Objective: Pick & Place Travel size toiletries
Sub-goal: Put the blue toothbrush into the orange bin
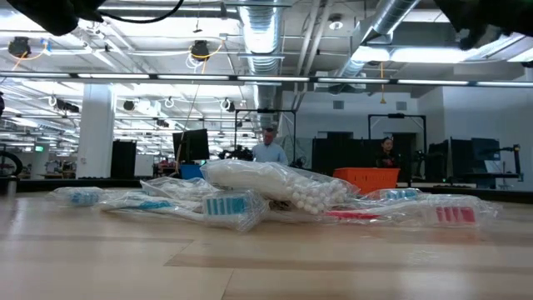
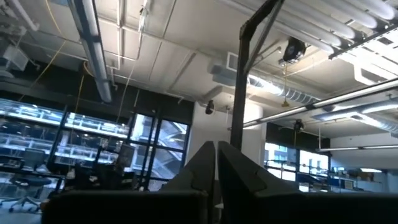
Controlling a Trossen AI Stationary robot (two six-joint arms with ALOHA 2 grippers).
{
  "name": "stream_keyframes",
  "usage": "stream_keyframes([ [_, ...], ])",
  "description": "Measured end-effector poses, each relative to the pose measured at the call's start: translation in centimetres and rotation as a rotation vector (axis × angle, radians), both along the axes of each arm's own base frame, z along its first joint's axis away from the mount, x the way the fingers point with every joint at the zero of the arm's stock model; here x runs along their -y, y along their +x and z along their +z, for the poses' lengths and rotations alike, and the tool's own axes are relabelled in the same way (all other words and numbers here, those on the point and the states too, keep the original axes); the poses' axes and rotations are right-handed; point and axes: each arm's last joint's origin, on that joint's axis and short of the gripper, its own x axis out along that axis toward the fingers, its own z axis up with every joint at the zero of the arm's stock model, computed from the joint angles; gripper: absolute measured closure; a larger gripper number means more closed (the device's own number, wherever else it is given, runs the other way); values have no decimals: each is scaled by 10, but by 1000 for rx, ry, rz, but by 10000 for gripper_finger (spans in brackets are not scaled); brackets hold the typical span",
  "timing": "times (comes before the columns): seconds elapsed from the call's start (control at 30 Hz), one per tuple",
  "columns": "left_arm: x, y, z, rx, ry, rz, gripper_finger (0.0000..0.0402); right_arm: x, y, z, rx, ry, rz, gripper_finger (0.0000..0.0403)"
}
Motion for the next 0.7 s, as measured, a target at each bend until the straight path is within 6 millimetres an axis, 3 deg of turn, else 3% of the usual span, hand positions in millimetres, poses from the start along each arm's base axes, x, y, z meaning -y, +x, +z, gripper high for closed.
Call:
stream_keyframes([
  [0.3, 12, 9, 0, -38, 239, -92, 389, -7, 42, 34, -299, -56, 234, 225],
  [0.57, 19, 46, 13, -395, 243, -5, 389, -17, 85, 48, -543, -99, 300, 236],
  [0.7, 19, 63, -1, -614, 220, -41, 389, -21, 101, 45, -657, -107, 325, 241],
])
